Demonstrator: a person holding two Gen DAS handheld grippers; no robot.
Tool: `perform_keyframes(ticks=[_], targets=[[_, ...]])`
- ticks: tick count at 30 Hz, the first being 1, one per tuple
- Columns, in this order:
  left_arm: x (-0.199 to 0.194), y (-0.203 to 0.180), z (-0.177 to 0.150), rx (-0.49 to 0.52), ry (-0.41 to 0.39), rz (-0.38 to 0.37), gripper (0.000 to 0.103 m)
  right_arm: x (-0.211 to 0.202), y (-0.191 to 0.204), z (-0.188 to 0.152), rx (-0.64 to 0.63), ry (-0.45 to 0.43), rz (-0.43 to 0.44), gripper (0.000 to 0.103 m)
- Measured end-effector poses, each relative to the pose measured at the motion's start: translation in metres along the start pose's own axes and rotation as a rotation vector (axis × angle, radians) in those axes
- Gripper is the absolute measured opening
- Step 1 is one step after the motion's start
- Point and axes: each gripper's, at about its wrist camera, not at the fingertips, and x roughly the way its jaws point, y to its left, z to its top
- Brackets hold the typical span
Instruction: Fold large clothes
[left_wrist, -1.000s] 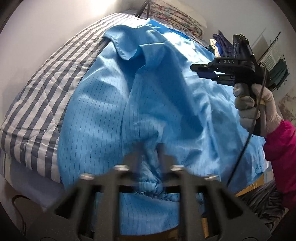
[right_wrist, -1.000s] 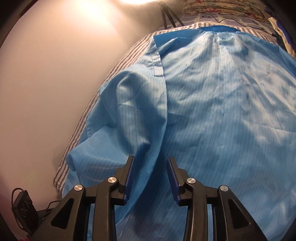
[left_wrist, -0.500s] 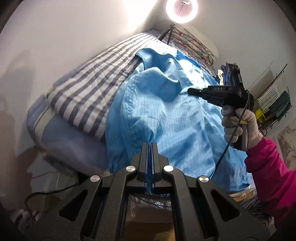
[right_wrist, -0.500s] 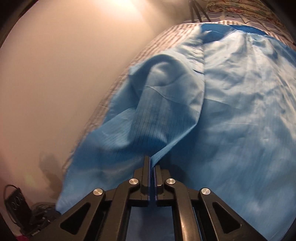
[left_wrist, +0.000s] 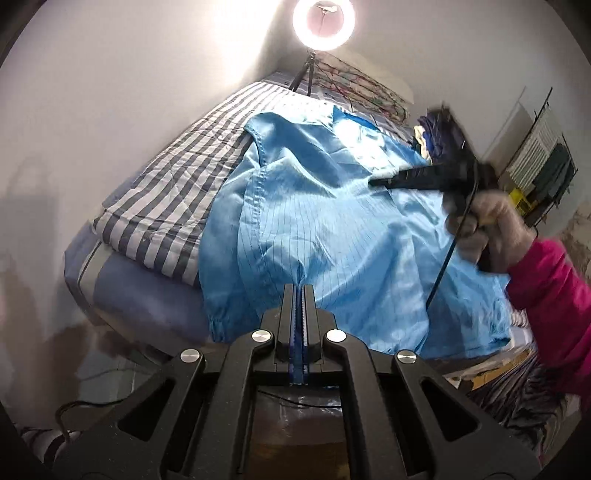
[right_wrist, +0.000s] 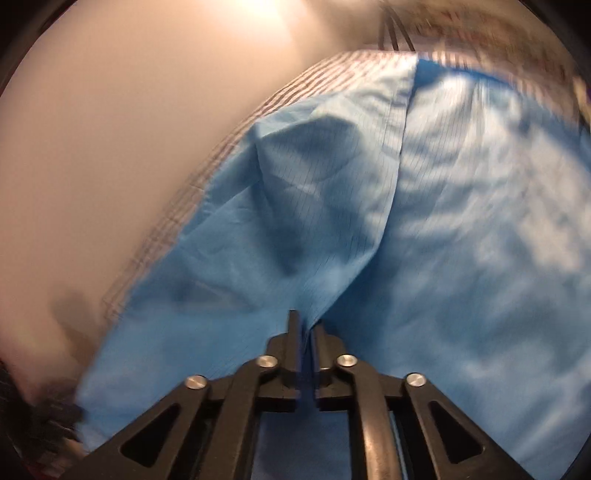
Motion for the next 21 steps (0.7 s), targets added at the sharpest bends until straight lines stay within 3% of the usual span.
perform_keyframes(ticks=[2,8,18,21], targets=[[0.012,0.004,-0.004,-0.017,0.027,0.0,0.0,-0.014,0.013,0.011,-0.055,-0.026,-0.044,0.042],[0.025,0.02,-0.022,-0.089,0.07,-0.017,0.0,-0.027,0.054,0.064,-0.189,-0.045,-0.042,0.042],[0.029,0.025,-0.029,-0.102,0.073,-0.04,0.0,0.086,0.113,0.148,-0.187,0.043,-0.043,0.042],[0.029,0.026,-0.03,-0.106,0.071,-0.041,0.0,0.119,0.128,0.159,-0.228,0.076,-0.114,0.042]])
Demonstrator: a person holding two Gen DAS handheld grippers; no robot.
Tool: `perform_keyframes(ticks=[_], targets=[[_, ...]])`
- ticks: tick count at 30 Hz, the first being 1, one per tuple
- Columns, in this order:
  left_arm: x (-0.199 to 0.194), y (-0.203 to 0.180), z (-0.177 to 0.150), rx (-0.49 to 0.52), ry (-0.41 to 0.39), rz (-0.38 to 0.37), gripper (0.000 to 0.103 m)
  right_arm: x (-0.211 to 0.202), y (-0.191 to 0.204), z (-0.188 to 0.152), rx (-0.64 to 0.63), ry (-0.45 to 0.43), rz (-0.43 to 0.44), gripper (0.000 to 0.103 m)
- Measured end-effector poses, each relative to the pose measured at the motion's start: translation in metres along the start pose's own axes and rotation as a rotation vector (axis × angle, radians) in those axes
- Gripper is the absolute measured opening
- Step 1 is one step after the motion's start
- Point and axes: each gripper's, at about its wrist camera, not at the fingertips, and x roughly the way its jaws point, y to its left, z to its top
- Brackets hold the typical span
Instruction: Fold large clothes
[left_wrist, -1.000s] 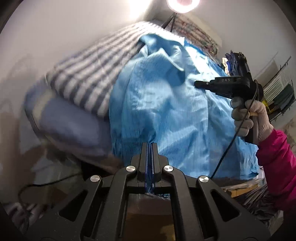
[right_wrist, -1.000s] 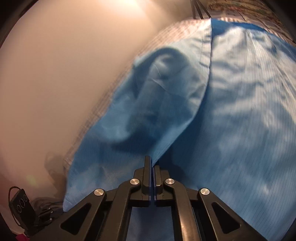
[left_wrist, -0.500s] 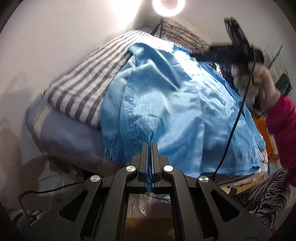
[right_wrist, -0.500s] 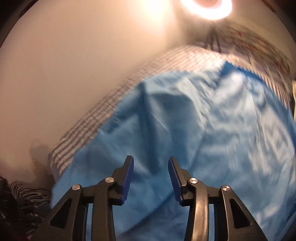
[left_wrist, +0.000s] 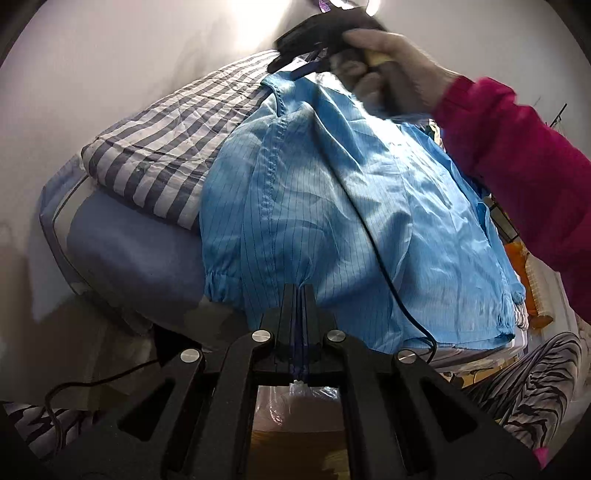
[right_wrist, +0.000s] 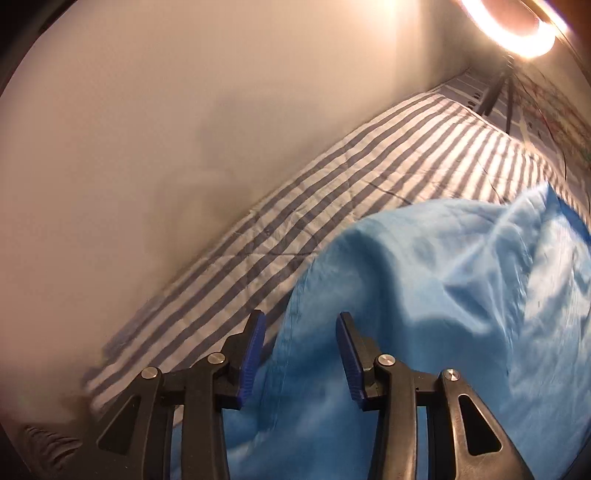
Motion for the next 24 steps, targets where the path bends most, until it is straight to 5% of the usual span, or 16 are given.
perform_keyframes(ticks=[4,7,8,10,12,17,23,24], targets=[[0.002,0.002,0.0,-0.006,0.005,-0.001,0.0,0.036,0.019,0.011,-0.093,0.067,-0.118,0.041],[0.001,0.004,0.0,-0.013,0.004,-0.004,0.0,0.054,0.022,0.012,-0.143,0.102,-0.227,0.02],[0.001,0.004,0.0,-0.014,0.005,-0.005,0.0,0.054,0.019,0.013,-0.136,0.098,-0.24,0.008],[0.0,0.006,0.0,-0.022,0.005,-0.01,0.0,0.046,0.008,0.014,-0.085,0.069,-0.209,0.001],[-0.001,0.007,0.0,-0.029,0.001,-0.013,0.0,0.015,-0.02,0.009,0.004,-0.026,-0.145,0.0],[-0.003,0.01,0.002,-0.044,-0.005,-0.027,0.0,-0.015,-0.073,-0.017,0.198,-0.098,-0.023,0.0],[-0.002,0.009,0.002,-0.035,0.0,-0.03,0.0,-0.004,-0.119,-0.038,0.256,-0.022,-0.091,0.001],[-0.002,0.009,0.002,-0.037,0.002,-0.028,0.0,-0.001,-0.118,-0.037,0.228,-0.01,-0.128,0.009]])
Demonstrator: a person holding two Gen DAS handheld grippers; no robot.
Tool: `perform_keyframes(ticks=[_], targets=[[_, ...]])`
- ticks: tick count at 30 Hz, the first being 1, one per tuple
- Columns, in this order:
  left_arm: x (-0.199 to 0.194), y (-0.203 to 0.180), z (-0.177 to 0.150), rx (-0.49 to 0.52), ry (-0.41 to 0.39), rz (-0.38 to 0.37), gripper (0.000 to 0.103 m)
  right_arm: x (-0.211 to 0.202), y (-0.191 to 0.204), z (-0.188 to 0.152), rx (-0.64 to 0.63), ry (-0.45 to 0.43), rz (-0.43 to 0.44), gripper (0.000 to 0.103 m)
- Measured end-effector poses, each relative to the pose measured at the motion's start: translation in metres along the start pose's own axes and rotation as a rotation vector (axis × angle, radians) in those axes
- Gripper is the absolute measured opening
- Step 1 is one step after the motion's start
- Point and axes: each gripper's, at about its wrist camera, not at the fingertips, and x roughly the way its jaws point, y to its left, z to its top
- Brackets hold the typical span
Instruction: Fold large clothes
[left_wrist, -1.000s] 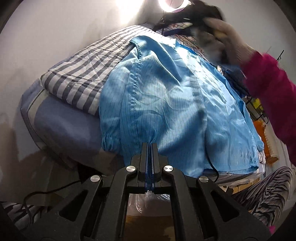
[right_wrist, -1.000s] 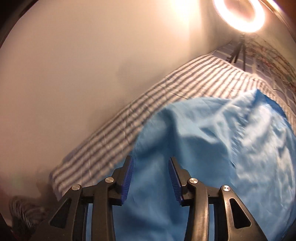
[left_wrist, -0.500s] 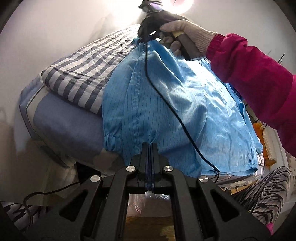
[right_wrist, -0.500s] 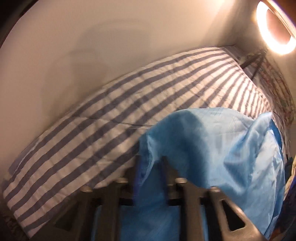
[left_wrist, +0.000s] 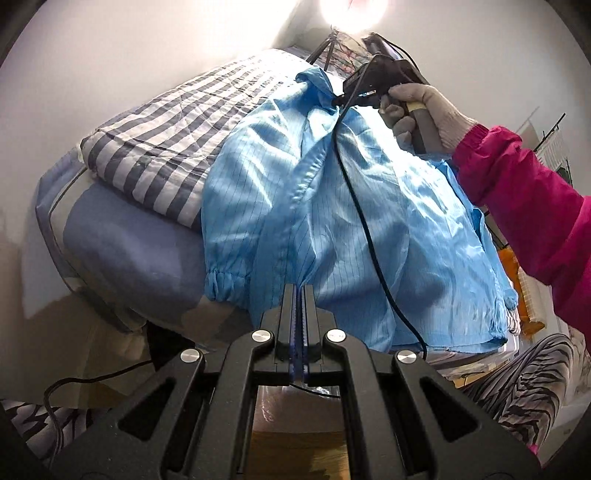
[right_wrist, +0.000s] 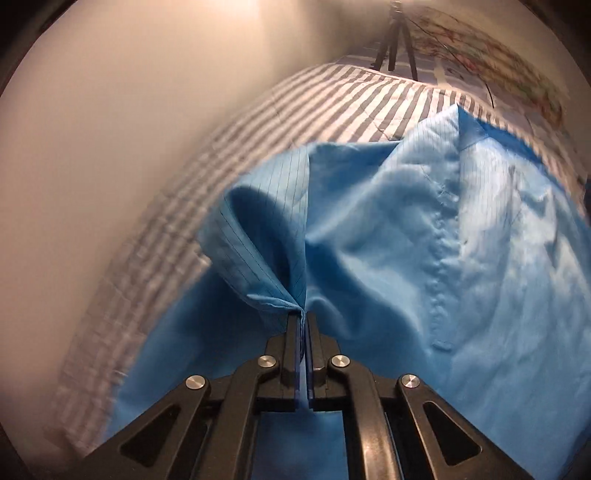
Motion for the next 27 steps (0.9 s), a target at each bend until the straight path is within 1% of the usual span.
perform_keyframes(ticks=[1,2,3,6,7,10,12,14,16,18,21,22,23,24,27], targets=[[0.001,-0.001,0.0,-0.001,0.001,0.002,0.0,0.003,0.003,0.002,-0.031,0.005,-0.037,0.018],[0.001,-0.001,0.0,-0.001,0.003,0.004,0.0,0.003,0.007,0.007,-0.071,0.004,-0.094,0.034],[0.002,-0.002,-0.001,-0.001,0.004,0.006,0.0,0.001,0.012,0.008,-0.089,-0.007,-0.109,0.035],[0.004,-0.001,-0.001,-0.007,0.01,0.005,0.0,-0.014,0.033,0.019,-0.165,-0.057,-0.093,0.035],[0.004,-0.001,-0.001,-0.007,0.01,0.004,0.0,-0.018,0.045,0.026,-0.217,-0.067,-0.102,0.036],[0.006,0.0,-0.001,-0.009,0.015,0.004,0.0,-0.016,0.075,0.04,-0.34,-0.077,-0.133,0.042],[0.007,0.002,-0.002,-0.019,0.02,0.004,0.0,-0.01,0.102,0.044,-0.446,-0.048,-0.141,0.048],[0.008,0.004,-0.002,-0.026,0.023,0.003,0.0,0.004,0.125,0.044,-0.555,-0.004,-0.184,0.048],[0.009,0.003,-0.003,-0.027,0.026,0.005,0.0,0.016,0.138,0.046,-0.625,0.011,-0.221,0.048],[0.01,0.004,-0.003,-0.029,0.031,0.005,0.0,0.024,0.147,0.049,-0.657,0.027,-0.23,0.051],[0.011,0.004,-0.003,-0.036,0.033,0.006,0.0,0.032,0.156,0.052,-0.704,0.054,-0.245,0.052],[0.012,0.005,-0.003,-0.038,0.036,0.006,0.0,0.026,0.158,0.054,-0.723,0.058,-0.208,0.052],[0.013,0.005,-0.003,-0.038,0.038,0.006,0.0,0.026,0.158,0.054,-0.723,0.058,-0.208,0.052],[0.014,0.004,-0.003,-0.036,0.041,0.006,0.0,0.022,0.157,0.055,-0.722,0.059,-0.191,0.05],[0.018,0.005,-0.003,-0.039,0.055,0.001,0.0,0.008,0.151,0.066,-0.689,0.058,-0.119,0.051]])
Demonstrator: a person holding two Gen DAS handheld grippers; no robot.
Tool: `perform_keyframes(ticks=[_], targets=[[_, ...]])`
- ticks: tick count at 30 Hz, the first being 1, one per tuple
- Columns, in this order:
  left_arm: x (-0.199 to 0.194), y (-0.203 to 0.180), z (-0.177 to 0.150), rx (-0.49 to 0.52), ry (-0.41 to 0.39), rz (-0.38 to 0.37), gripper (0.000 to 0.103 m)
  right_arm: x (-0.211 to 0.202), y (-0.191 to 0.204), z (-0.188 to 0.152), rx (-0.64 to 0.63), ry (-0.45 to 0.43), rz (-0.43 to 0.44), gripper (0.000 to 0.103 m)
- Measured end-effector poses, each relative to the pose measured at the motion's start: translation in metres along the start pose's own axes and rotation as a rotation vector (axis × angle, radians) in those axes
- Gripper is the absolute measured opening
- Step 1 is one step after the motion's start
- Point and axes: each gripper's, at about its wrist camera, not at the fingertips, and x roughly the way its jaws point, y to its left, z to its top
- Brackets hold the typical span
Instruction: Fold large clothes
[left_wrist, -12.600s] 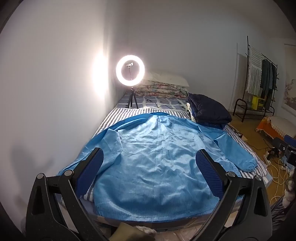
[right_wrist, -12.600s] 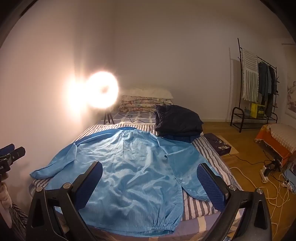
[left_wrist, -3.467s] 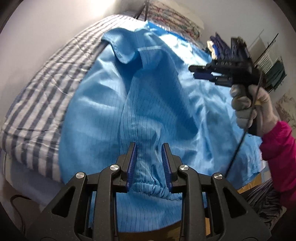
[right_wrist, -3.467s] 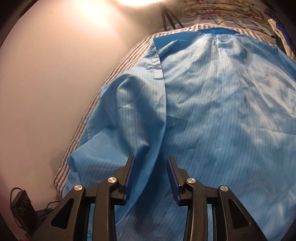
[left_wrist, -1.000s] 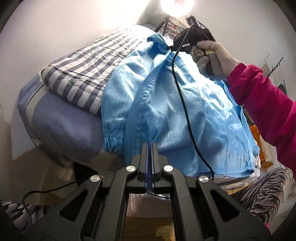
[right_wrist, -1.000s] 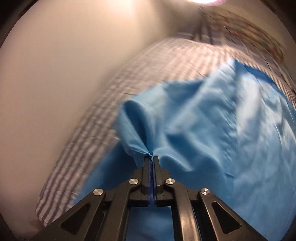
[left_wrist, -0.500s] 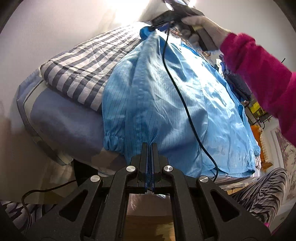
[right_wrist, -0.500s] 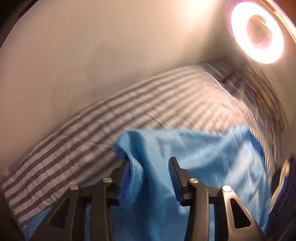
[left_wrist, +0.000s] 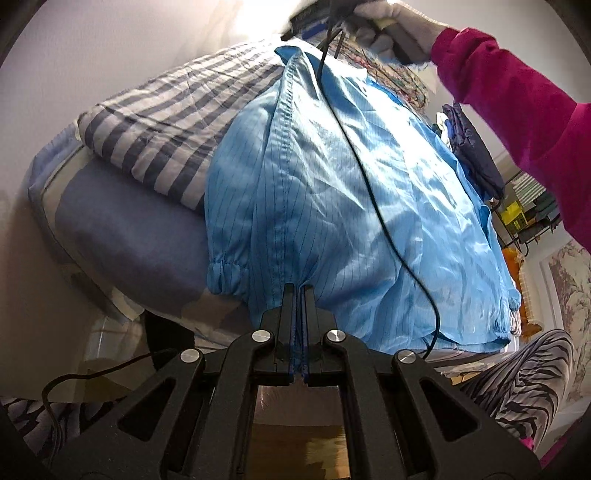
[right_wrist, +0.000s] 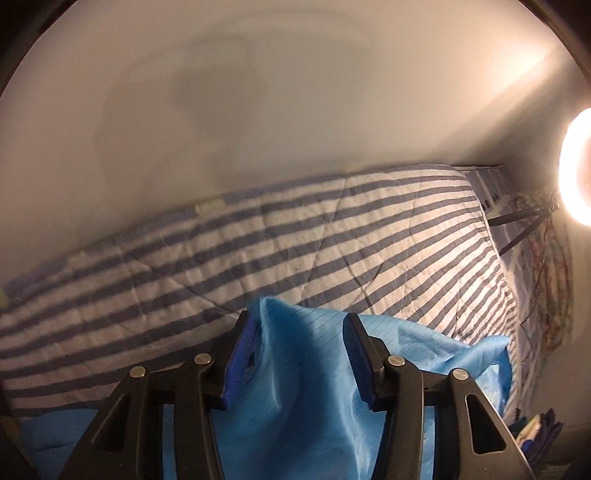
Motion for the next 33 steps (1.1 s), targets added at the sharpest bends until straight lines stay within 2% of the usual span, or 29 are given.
perform_keyframes(ticks=[3,7,9,10,11,12,13,14,15,16,18,19,21,25,29,33], targets=[[0.001,0.0,0.0,0.001,0.002,0.0,0.0,-0.007,-0.006,0.008,0.032,-0.024,0.086,0.056],[0.0,0.001,0.0,-0.001,0.003,0.003,0.0,0.019,0.01,0.014,-0.022,0.039,0.042,0.055],[0.0,0.0,0.0,0.005,0.003,0.008,0.0,0.035,0.016,0.013,-0.034,0.071,0.023,0.05],[0.0,-0.001,-0.001,0.005,0.003,0.009,0.0,0.05,0.018,0.007,-0.04,0.115,0.014,0.042],[-0.001,-0.001,-0.001,0.004,0.002,0.008,0.0,0.05,0.018,0.007,-0.04,0.115,0.014,0.019],[-0.001,-0.001,-0.001,0.002,0.001,0.008,0.0,0.055,0.019,0.003,-0.05,0.136,-0.009,0.009],[-0.001,-0.001,-0.001,0.001,0.0,0.007,0.0,0.052,0.018,-0.007,-0.057,0.133,-0.049,0.006],[-0.001,-0.001,-0.001,0.003,-0.001,0.008,0.0,0.052,0.018,-0.007,-0.057,0.133,-0.049,0.002],[-0.001,-0.002,-0.001,0.005,-0.001,0.007,0.0,0.044,0.014,-0.011,-0.045,0.109,-0.045,0.0],[-0.002,-0.002,-0.001,0.006,-0.003,0.006,0.0,0.015,-0.002,-0.024,0.015,0.019,-0.042,0.0],[-0.003,-0.003,-0.001,0.009,-0.006,0.003,0.0,0.004,-0.009,-0.028,0.048,-0.015,-0.039,0.0],[-0.003,-0.004,-0.001,0.008,-0.008,0.002,0.0,-0.026,-0.031,-0.046,0.153,-0.101,-0.043,0.0],[-0.004,-0.005,-0.002,0.013,-0.011,0.0,0.0,-0.035,-0.039,-0.054,0.195,-0.129,-0.052,0.0],[-0.005,-0.007,-0.002,0.019,-0.013,0.0,0.0,-0.057,-0.071,-0.099,0.418,-0.229,-0.068,0.0],[-0.003,-0.007,-0.003,0.022,-0.008,0.005,0.0,-0.034,-0.085,-0.13,0.522,-0.169,-0.059,0.0],[-0.005,-0.005,-0.002,0.012,-0.02,0.019,0.0,-0.032,-0.085,-0.117,0.539,-0.194,-0.027,0.0]])
